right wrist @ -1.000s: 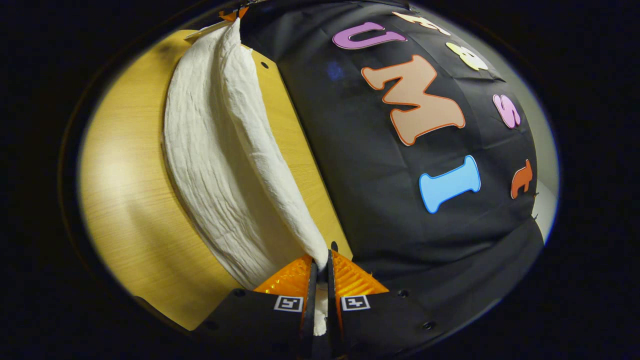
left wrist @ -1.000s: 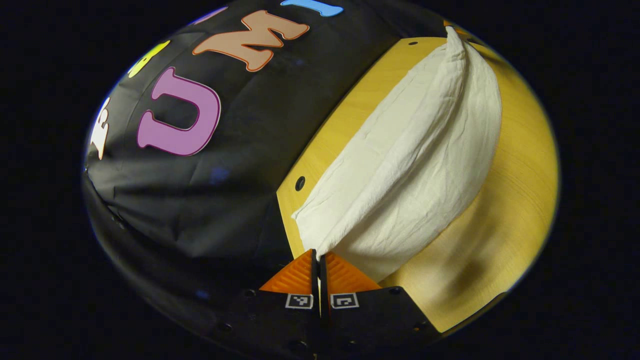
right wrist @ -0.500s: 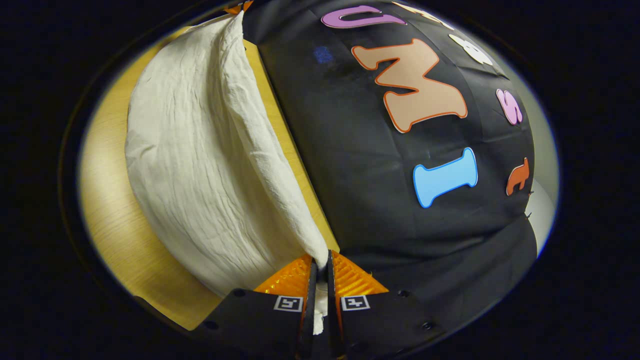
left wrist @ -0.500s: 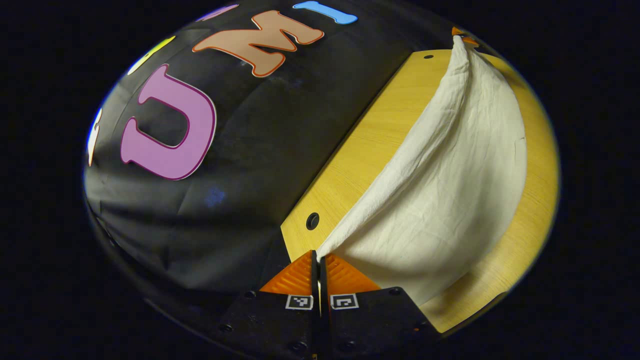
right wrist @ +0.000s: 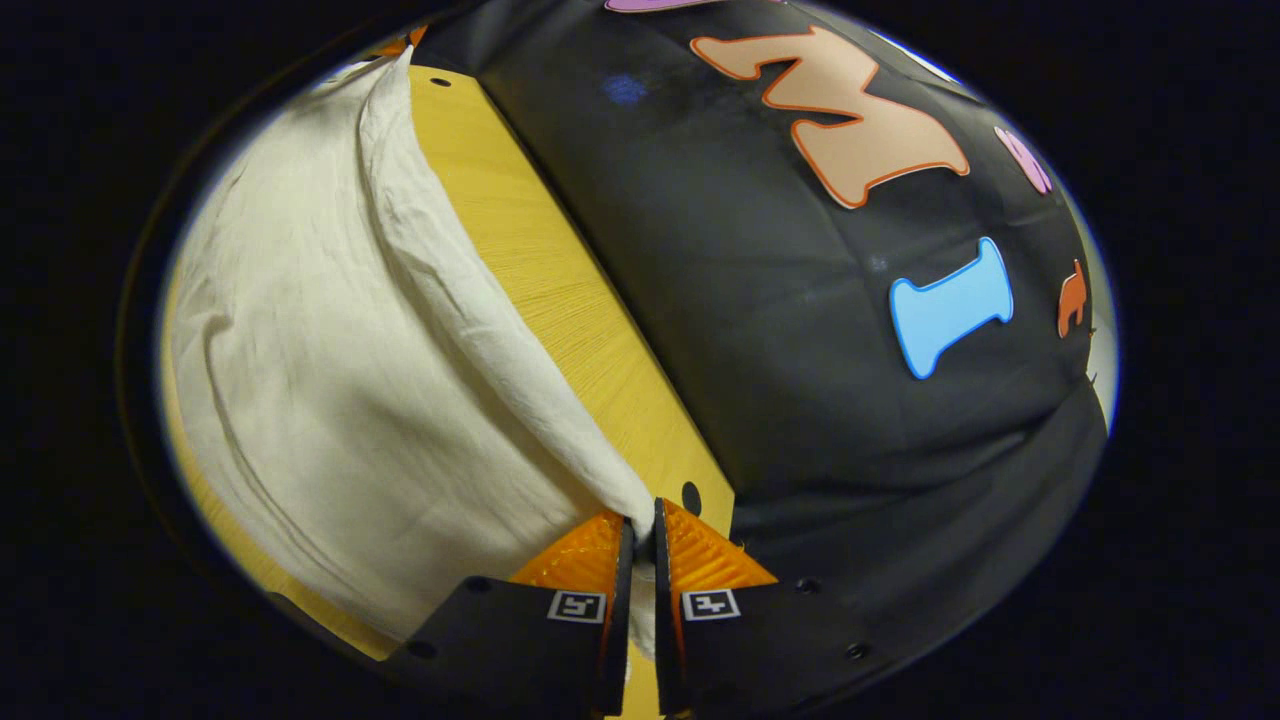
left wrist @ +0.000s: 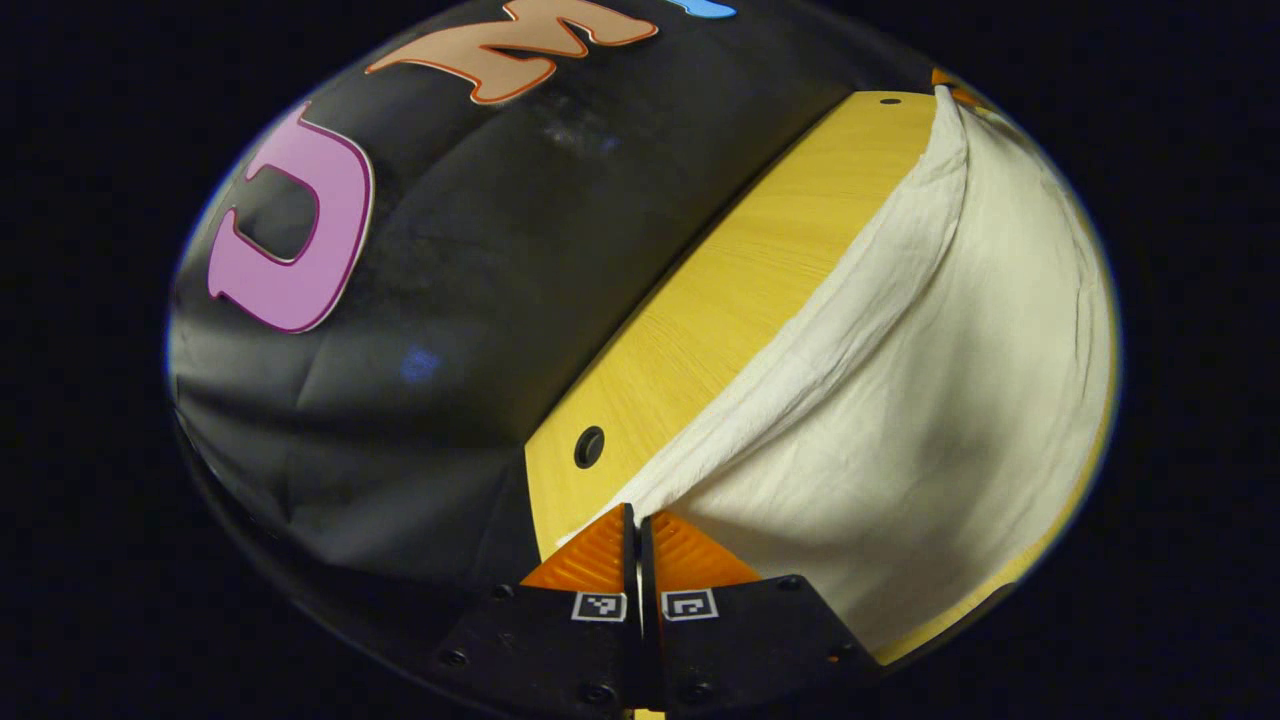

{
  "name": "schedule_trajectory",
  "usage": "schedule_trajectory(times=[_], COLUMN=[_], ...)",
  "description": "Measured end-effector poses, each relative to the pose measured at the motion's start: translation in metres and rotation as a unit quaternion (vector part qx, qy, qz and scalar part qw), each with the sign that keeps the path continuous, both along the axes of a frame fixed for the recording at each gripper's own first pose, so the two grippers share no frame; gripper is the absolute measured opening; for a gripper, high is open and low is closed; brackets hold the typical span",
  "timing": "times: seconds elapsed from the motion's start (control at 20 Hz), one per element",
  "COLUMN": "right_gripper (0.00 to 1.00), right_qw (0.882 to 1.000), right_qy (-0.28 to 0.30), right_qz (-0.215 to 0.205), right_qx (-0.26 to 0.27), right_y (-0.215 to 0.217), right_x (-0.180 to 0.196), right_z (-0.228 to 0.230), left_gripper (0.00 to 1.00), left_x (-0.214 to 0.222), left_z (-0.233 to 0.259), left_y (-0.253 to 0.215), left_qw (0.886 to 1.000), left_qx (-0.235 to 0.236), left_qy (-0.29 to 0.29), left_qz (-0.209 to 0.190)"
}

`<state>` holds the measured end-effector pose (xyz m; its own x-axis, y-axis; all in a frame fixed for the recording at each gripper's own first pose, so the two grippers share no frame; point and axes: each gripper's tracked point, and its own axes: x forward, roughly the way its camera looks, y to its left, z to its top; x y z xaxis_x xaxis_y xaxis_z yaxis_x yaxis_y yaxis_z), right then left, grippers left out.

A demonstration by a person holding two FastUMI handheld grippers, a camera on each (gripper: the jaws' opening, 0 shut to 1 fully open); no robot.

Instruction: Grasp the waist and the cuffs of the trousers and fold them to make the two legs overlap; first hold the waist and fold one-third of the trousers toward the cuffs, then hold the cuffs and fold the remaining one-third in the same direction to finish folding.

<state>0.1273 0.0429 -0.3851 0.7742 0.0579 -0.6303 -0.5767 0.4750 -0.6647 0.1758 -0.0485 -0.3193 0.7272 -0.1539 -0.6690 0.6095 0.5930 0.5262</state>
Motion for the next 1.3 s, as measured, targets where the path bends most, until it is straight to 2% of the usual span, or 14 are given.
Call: schedule_trajectory(times=[0.15,0.2,0.25,0.4,0.55,0.65,0.9,1.0,1.05,1.1,1.15,1.3], right_gripper=[0.12,0.22,0.26,0.98,0.98,0.98,1.00,0.98,0.98,0.98,0.98,1.00], right_qw=[1.000,1.000,0.999,0.994,0.981,0.967,0.927,0.911,0.902,0.892,0.882,0.841], right_qy=[0.009,0.012,0.010,0.005,0.006,0.006,0.018,0.021,0.026,0.031,0.035,0.056], right_qz=[-0.015,-0.025,-0.036,-0.070,-0.124,-0.162,-0.250,-0.282,-0.297,-0.314,-0.330,-0.389], right_qx=[0.004,0.011,0.021,0.082,0.151,0.194,0.279,0.300,0.312,0.324,0.336,0.372], right_y=[0.001,0.001,0.001,0.006,0.003,-0.007,-0.043,-0.060,-0.068,-0.075,-0.080,-0.097], right_x=[0.001,0.001,0.002,0.005,0.000,-0.008,-0.026,-0.032,-0.035,-0.039,-0.042,-0.050], right_z=[-0.019,-0.020,-0.017,0.002,0.023,0.035,0.052,0.048,0.047,0.044,0.040,0.022], left_gripper=[0.00,0.01,0.25,0.95,0.96,0.96,0.95,0.96,0.95,1.00,0.95,0.95], left_x=[0.004,0.003,0.001,-0.004,-0.017,-0.029,-0.047,-0.053,-0.055,-0.057,-0.060,-0.066], left_z=[-0.008,-0.008,-0.004,0.022,0.048,0.066,0.113,0.129,0.138,0.148,0.155,0.176], left_y=[-0.001,-0.004,-0.010,-0.027,-0.046,-0.058,-0.082,-0.089,-0.092,-0.092,-0.092,-0.095], left_qw=[1.000,1.000,1.000,0.997,0.990,0.983,0.961,0.949,0.943,0.938,0.935,0.934], left_qx=[-0.004,-0.010,-0.025,-0.075,-0.131,-0.171,-0.263,-0.299,-0.317,-0.329,-0.337,-0.339], left_qy=[-0.007,-0.006,-0.007,-0.029,-0.041,-0.040,-0.052,-0.053,-0.053,-0.055,-0.058,-0.073], left_qz=[0.011,0.011,0.011,0.021,0.039,0.052,0.073,0.083,0.087,0.091,0.093,0.089])
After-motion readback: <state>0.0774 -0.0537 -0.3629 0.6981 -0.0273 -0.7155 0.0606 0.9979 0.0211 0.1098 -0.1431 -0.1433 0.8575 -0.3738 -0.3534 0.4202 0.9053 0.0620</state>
